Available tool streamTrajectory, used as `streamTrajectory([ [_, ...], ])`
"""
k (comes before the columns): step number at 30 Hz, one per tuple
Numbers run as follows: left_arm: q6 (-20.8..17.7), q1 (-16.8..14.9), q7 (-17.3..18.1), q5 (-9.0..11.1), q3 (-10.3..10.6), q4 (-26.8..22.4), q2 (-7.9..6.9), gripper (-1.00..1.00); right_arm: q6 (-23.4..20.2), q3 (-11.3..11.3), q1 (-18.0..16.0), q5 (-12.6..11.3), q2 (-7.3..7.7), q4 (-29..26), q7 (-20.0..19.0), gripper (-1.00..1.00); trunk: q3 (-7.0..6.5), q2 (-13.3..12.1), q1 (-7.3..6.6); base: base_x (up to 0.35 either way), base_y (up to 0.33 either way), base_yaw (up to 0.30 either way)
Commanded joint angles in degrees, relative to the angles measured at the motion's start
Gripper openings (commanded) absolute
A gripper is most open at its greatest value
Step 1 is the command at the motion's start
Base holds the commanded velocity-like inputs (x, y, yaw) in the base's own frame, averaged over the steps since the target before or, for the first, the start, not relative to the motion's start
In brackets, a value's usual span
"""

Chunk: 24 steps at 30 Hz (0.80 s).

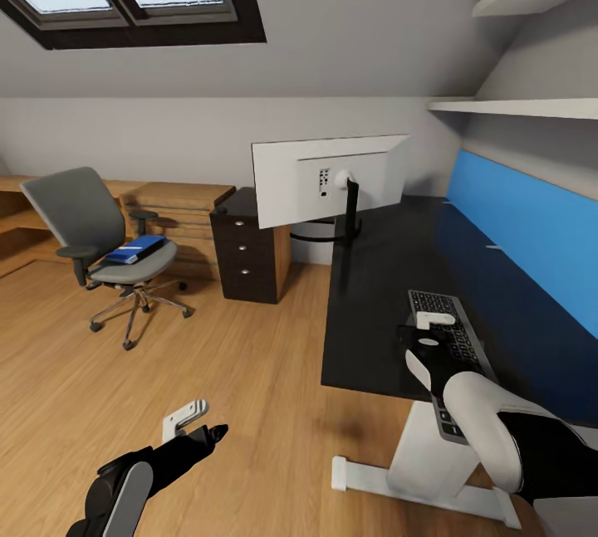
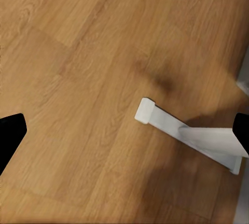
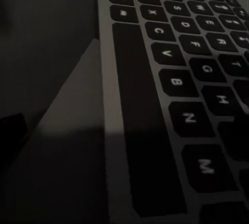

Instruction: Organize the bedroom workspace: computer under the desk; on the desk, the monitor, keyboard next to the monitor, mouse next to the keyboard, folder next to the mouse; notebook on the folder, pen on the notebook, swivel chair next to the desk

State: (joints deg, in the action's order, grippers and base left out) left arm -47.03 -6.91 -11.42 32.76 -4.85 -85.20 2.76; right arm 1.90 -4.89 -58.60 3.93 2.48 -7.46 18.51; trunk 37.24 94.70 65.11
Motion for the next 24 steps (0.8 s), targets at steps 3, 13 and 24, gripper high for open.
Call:
streamTrajectory([
  [3, -0.06, -0.04, -0.51, 0.56, -0.09, 0.07, 0.05, 1.0, 0.28, -1.17, -0.02, 0.12, -0.02, -0.02, 0.03, 1.0, -0.48, -1.19, -0.67, 0.0, 0.0, 0.0],
  [13, 0.08, -0.04, -0.53, 0.41, 0.03, 1.83, 0.05, 1.0, 0.3, -1.17, -0.02, 0.1, -0.02, -0.24, 0.03, 1.0, -2.28, -5.2, -2.86, 0.0, 0.0, 0.0],
  [24, 0.09, -0.04, -0.53, 0.29, 0.05, 2.39, 0.05, 1.0, 0.25, -1.17, -0.02, -0.01, -0.15, -0.37, 0.03, 1.0, -4.25, -9.61, -5.28, 0.0, 0.0, 0.0],
])
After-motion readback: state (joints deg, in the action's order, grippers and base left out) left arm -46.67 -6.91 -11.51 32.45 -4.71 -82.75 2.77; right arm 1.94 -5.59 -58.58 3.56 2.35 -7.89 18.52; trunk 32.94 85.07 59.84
